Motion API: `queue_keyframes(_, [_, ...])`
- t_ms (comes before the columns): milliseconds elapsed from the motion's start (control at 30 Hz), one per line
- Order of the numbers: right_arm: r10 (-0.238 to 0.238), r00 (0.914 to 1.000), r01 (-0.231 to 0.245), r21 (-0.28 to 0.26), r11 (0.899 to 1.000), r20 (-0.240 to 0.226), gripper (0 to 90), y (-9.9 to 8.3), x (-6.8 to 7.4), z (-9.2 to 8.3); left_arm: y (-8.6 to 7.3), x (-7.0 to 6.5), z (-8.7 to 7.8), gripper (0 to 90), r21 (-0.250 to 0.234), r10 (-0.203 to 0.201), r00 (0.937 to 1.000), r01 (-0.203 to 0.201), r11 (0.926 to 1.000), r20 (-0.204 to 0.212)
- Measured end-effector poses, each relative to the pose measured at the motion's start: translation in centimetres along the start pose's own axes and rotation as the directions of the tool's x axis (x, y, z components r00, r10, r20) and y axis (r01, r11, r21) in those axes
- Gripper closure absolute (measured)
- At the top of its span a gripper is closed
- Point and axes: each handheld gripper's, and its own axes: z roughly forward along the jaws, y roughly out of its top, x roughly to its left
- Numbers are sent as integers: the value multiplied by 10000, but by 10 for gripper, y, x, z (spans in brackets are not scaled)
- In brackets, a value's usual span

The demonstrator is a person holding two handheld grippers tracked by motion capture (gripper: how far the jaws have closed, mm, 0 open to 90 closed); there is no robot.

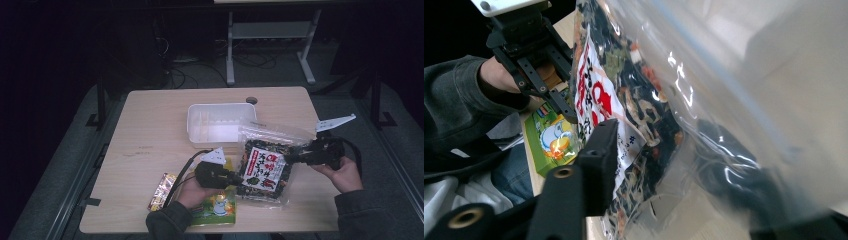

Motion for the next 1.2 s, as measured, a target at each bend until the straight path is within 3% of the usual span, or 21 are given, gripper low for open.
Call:
queue_keyframes(100, [83, 9988, -83, -13, 10000, -486, 636, -1, -3, 5, 0, 0, 0, 747, 3, -97, 9999, 97, 10000, -33])
queue_keyframes(300, [107, 9947, -111, -39, 9999, -1026, 698, 4, 1, 1, 0, 1, -2, 721, -75, -184, 9998, 183, 9998, -121])
queue_keyframes(433, [183, 9858, -239, -316, 9992, -1667, 753, 5, 4, -4, 0, 1, -4, 680, -229, -297, 9993, 291, 9993, -243])
queue_keyframes(533, [43, 9860, -116, -433, 9990, -1664, 758, 7, 8, -7, 1, 0, -7, 657, -312, -307, 9989, 296, 9991, -350])
queue_keyframes(600, [-62, 9868, -33, -580, 9983, -1619, 761, 9, 12, -9, 2, 0, -11, 612, -410, -309, 9981, 287, 9987, -538])
queue_keyframes(867, [-432, 9977, 390, -787, 9961, -528, 766, 20, 28, -22, 0, -3, -35, 498, -465, -430, 9922, 377, 9982, -1173])
queue_keyframes(1200, [-857, 9962, 867, -1101, 9901, 142, 767, 45, 45, -30, -6, -9, -66, 435, -291, -321, 9828, 272, 9992, -1821])
